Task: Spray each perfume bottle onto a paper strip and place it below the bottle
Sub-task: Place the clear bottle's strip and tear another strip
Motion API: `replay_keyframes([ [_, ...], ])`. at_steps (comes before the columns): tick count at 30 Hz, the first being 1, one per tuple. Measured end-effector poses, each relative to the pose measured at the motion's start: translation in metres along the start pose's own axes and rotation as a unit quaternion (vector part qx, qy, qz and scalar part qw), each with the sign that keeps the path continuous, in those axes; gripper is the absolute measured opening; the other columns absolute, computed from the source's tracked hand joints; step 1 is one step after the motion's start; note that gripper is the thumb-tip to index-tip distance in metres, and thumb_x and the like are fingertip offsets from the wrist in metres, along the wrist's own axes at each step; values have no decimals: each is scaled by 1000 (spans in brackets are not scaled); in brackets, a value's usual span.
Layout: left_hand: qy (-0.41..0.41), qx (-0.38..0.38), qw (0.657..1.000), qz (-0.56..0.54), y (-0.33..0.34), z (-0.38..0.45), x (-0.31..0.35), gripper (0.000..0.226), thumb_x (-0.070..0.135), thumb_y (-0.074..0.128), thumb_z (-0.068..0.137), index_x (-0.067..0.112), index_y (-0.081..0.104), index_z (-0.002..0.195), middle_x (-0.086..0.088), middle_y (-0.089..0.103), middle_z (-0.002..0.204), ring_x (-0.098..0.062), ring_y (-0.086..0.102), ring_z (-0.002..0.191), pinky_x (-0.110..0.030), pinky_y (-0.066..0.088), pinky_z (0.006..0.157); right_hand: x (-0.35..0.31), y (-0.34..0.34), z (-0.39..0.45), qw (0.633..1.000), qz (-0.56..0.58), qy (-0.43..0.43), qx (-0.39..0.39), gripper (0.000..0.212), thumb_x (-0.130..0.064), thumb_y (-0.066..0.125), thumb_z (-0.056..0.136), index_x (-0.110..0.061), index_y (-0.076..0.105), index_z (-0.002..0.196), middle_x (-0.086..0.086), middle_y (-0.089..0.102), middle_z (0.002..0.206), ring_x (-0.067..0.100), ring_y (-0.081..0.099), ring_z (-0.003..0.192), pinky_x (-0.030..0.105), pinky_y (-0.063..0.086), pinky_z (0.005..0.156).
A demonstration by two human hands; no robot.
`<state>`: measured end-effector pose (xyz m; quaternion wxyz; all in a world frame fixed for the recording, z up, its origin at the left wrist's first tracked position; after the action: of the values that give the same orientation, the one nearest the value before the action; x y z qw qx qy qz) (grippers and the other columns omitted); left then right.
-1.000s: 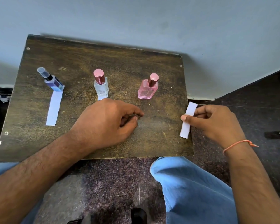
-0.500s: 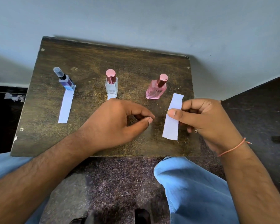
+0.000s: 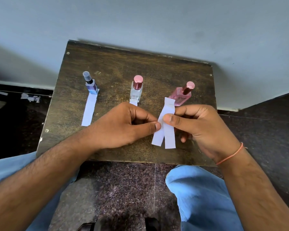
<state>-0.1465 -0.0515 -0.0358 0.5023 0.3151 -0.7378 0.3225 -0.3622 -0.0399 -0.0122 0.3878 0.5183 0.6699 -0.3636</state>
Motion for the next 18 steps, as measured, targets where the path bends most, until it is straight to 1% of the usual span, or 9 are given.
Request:
replay_keyframes([
  [1, -9, -4, 1000, -9, -2, -2, -1, 15, 33, 74, 101, 25, 86, 102, -5, 63, 60, -11, 46, 51, -25, 38, 51, -1, 3, 1, 1000, 5, 1, -3, 28, -34, 84, 75, -13, 88, 92, 15, 84, 90, 15, 69, 71, 23, 45, 46],
  [2, -17, -7, 1000, -18, -4, -4, -1, 15, 32, 74, 101, 23, 86, 102, -5, 61, 58, -13, 46, 50, -25, 38, 50, -1, 6, 2, 1000, 9, 2, -6, 25, -34, 84, 75, -14, 88, 90, 14, 84, 89, 13, 68, 69, 23, 45, 46],
  [5, -22, -8, 999, -30, -8, -7, -4, 14, 27, 74, 101, 19, 85, 97, 8, 56, 54, -11, 42, 47, -22, 36, 47, 0, 14, 5, 1000, 14, 7, -7, 25, -34, 86, 74, -15, 88, 89, 13, 81, 84, 13, 66, 66, 24, 46, 47],
  [7, -17, 2, 1000, -23, -11, -9, -5, 15, 27, 75, 101, 20, 85, 93, 10, 52, 53, -10, 38, 48, -21, 33, 47, 0, 17, 6, 1000, 15, 6, -8, 27, -34, 86, 75, -12, 87, 90, 13, 80, 81, 11, 67, 64, 24, 46, 46],
  [11, -9, 30, 999, -19, -18, -11, -6, 15, 26, 74, 100, 17, 86, 99, 15, 47, 51, -6, 33, 47, -16, 30, 46, -1, 23, 8, 1000, 11, 3, -19, 30, -39, 86, 73, -15, 88, 90, 27, 78, 86, 16, 68, 69, 26, 48, 47],
  [12, -7, 34, 999, -22, -20, -11, -6, 15, 26, 74, 100, 16, 85, 99, 16, 46, 50, -6, 33, 47, -16, 30, 46, -1, 25, 9, 1000, 13, 3, -22, 31, -40, 86, 72, -14, 87, 90, 28, 77, 86, 17, 68, 69, 26, 48, 47],
  [14, -7, 40, 999, -29, -23, -11, -5, 16, 27, 73, 100, 16, 85, 100, 16, 45, 50, -7, 33, 47, -17, 30, 46, 0, 27, 11, 999, 20, 2, -28, 29, -39, 86, 73, -14, 87, 88, 22, 77, 81, 18, 68, 70, 26, 50, 49],
  [16, -10, 42, 998, -45, -25, -11, -4, 16, 26, 73, 100, 16, 85, 100, 12, 46, 51, -10, 34, 48, -20, 31, 46, 1, 28, 12, 999, 39, 2, -27, 28, -37, 87, 72, -14, 87, 88, 18, 77, 82, 17, 69, 70, 26, 52, 52],
  [18, -12, 34, 998, -57, -26, -13, -2, 15, 26, 71, 102, 18, 84, 99, 7, 47, 52, -11, 39, 47, -21, 35, 47, 2, 28, 13, 998, 59, 3, -18, 38, -42, 91, 68, -13, 87, 92, 27, 77, 88, 22, 68, 71, 31, 52, 55],
])
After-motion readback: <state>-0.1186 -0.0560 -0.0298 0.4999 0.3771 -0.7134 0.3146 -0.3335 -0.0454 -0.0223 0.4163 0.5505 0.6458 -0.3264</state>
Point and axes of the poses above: each hand's wrist, its own z-axis towards the middle knuckle, its own y-axis out of the palm, x = y × z, the point moved 3 cm from there along z, towards the middle knuckle
